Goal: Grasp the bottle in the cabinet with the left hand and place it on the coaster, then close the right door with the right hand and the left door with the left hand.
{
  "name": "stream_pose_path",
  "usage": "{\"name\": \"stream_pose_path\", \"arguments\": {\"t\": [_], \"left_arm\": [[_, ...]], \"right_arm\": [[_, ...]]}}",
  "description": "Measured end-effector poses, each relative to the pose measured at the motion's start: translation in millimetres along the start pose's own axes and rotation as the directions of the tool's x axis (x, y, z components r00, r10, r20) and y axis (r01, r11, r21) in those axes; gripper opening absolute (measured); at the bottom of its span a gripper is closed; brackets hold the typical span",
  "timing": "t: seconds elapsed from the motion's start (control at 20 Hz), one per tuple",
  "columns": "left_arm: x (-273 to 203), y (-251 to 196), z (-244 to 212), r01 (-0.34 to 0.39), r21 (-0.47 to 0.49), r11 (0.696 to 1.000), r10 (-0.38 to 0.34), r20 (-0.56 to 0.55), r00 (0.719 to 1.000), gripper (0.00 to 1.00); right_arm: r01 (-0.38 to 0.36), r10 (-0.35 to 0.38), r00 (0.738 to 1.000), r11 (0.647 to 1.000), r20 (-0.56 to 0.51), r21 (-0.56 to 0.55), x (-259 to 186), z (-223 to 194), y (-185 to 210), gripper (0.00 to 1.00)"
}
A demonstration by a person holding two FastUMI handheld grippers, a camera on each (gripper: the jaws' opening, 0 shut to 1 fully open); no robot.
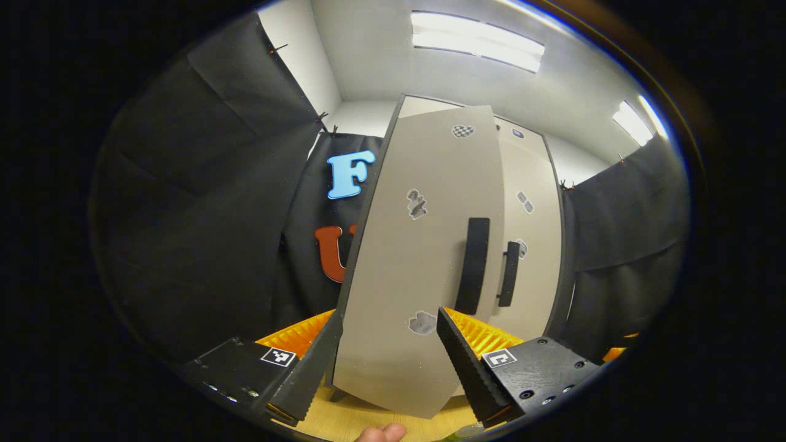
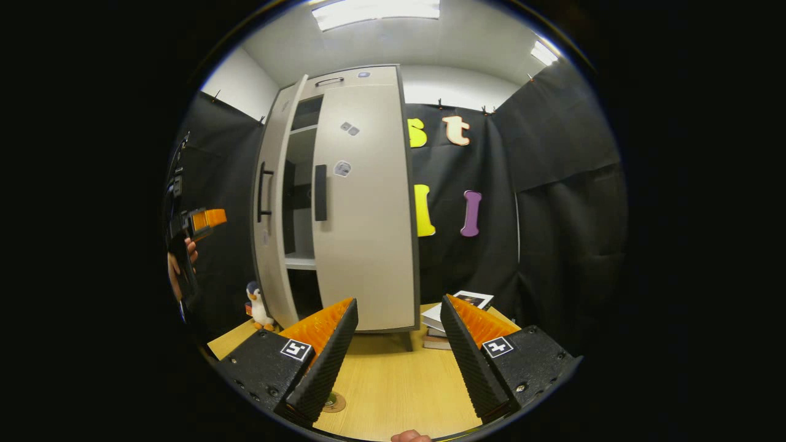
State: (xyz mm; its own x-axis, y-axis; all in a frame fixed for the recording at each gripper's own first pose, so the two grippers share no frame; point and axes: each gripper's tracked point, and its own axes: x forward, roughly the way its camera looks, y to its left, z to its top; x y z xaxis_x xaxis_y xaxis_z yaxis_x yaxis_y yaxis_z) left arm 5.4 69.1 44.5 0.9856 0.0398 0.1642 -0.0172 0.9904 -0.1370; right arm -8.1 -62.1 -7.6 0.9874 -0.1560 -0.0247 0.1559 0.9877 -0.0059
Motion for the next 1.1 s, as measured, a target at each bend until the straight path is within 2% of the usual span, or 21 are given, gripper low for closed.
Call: {"name": "stream_pose_path", "arguments": {"t": [0.05, 0.1, 0.15, 0.2, 0.25, 0.35, 0.6, 0.75, 0.8, 0.85, 0.9, 0.95, 1.0, 1.05, 1.1], "left_arm": [[-6.0, -5.2, -5.4, 0.004, 0.029, 1.0, -0.004, -0.001, 1.0, 0.94], [-12.4, -10.3, -13.5, 0.005, 0.056, 0.998, -0.004, -0.006, 1.0, 0.99], [-19.7, -17.1, -22.5, 0.012, 0.073, 0.997, -0.01, -0.016, 1.0, 0.94], [-26.9, -26.7, -31.4, 0.028, 0.081, 0.996, -0.026, -0.03, 0.999, 0.94], [-33.5, -37.3, -41.5, 0.053, 0.081, 0.995, -0.049, -0.045, 0.998, 0.99], [-43.9, -54.3, -64.1, 0.091, 0.071, 0.993, -0.085, -0.086, 0.993, 0.99], [-65.6, -68.4, -109.9, 0.108, 0.053, 0.993, -0.098, -0.169, 0.981, 0.95], [-76.0, -70.4, -117.6, 0.093, 0.078, 0.993, -0.079, -0.169, 0.982, 0.95], [-77.2, -71.8, -118.1, 0.092, 0.087, 0.992, -0.076, -0.167, 0.983, 0.99], [-77.7, -74.2, -118.2, 0.098, 0.087, 0.991, -0.083, -0.168, 0.982, 0.99], [-78.0, -76.2, -118.5, 0.105, 0.077, 0.991, -0.091, -0.171, 0.981, 0.95], [-77.1, -76.4, -117.9, 0.11, 0.062, 0.992, -0.098, -0.172, 0.98, 0.95], [-77.2, -76.1, -116.8, 0.111, 0.053, 0.992, -0.1, -0.17, 0.98, 0.99], [-76.5, -74.5, -114.0, 0.104, 0.05, 0.993, -0.095, -0.163, 0.982, 0.95], [-75.0, -72.8, -112.0, 0.096, 0.048, 0.994, -0.087, -0.157, 0.984, 0.95]], "right_arm": [[-0.013, 0.013, 1.0, 1.0, -0.004, 0.004, 1.3, -0.2, 4.6, 0.83], [-0.028, 0.028, 1.0, 1.0, -0.007, 0.008, 1.9, -0.9, 9.1, 0.83], [-0.036, 0.037, 0.999, 0.999, -0.005, 0.011, 2.5, -0.2, 12.4, 0.83], [-0.041, 0.041, 0.999, 0.999, -0.005, 0.011, 2.5, 0.3, 14.0, 0.83], [-0.043, 0.043, 0.999, 0.999, -0.009, 0.008, 2.2, 0.1, 15.3, 0.83], [-0.046, 0.046, 0.999, 0.999, -0.013, 0.003, -1.7, -0.9, 16.4, 0.83], [-0.026, 0.025, 1.0, 1.0, -0.01, -0.01, -13.9, -0.6, 9.4, 0.83], [-0.001, 0.0, 1.0, 1.0, -0.014, -0.021, -18.6, -2.0, 1.8, 0.83], [0.006, -0.006, 1.0, 1.0, -0.013, -0.02, -21.0, -1.3, 0.3, 0.83], [0.012, -0.012, 1.0, 1.0, -0.011, -0.019, -22.7, -0.5, -0.7, 0.83], [0.014, -0.015, 1.0, 1.0, -0.01, -0.018, -22.7, 1.2, -1.1, 0.83], [0.015, -0.015, 1.0, 1.0, -0.007, -0.02, -23.5, 2.1, -0.7, 0.83], [0.015, -0.015, 1.0, 1.0, -0.002, -0.023, -24.1, 4.6, 0.4, 0.83], [0.015, -0.015, 1.0, 1.0, 0.005, -0.027, -24.5, 6.9, 1.4, 0.83], [0.015, -0.015, 1.0, 0.999, 0.011, -0.031, -24.9, 9.2, 2.4, 0.83]]}}
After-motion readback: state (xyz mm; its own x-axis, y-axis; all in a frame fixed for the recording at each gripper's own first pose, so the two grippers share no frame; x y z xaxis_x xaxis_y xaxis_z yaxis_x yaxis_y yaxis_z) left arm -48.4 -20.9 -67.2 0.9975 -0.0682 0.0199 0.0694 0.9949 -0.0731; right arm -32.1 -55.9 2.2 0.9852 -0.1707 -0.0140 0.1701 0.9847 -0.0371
